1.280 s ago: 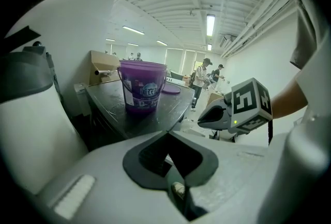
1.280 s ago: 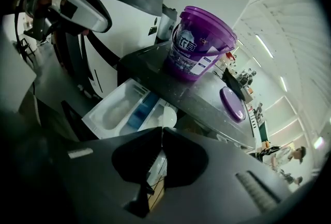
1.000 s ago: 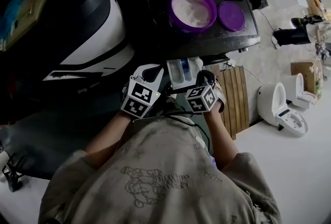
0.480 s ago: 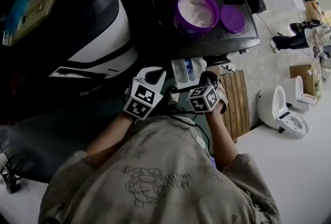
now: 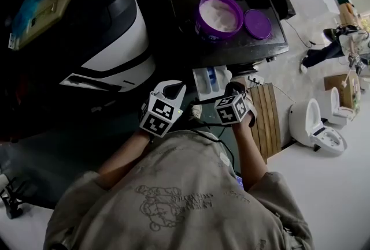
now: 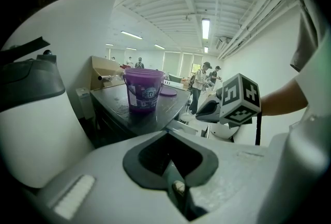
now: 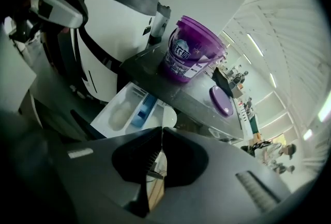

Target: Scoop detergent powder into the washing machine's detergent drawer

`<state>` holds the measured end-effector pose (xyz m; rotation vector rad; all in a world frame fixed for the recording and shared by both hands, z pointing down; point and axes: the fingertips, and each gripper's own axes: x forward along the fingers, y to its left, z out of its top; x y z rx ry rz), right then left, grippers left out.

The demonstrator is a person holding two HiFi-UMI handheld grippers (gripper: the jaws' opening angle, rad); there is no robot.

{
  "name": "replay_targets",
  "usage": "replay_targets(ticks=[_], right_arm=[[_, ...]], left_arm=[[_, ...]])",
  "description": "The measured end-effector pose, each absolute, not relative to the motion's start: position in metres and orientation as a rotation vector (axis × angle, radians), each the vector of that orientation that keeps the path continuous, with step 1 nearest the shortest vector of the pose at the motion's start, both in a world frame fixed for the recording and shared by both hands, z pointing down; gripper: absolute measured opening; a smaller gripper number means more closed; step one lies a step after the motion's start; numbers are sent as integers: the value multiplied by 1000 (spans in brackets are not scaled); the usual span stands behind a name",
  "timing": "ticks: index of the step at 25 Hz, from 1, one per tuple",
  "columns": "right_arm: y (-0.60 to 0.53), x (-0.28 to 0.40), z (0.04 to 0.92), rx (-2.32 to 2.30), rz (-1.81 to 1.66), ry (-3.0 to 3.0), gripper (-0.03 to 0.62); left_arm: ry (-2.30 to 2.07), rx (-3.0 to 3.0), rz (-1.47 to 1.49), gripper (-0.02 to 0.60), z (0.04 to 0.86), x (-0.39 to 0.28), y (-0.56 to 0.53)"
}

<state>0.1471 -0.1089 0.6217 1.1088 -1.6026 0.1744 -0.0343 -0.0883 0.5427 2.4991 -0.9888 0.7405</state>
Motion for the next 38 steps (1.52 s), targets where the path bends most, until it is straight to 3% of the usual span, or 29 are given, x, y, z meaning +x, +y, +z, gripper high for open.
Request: replay_targets(ticks=[8,17,38], right_arm=[[-104,152,604,1304,603,-1854,35],[-115,153,538,1438,724,-2078,35],[-205,118,352,1423,451,-2552,35]], left_arm=[[-1000,2531,743,0,533,-32,-93],[-1045,2569,709,0,509,-28,-109],[-1542,2656,493,0,358,-81,-198]])
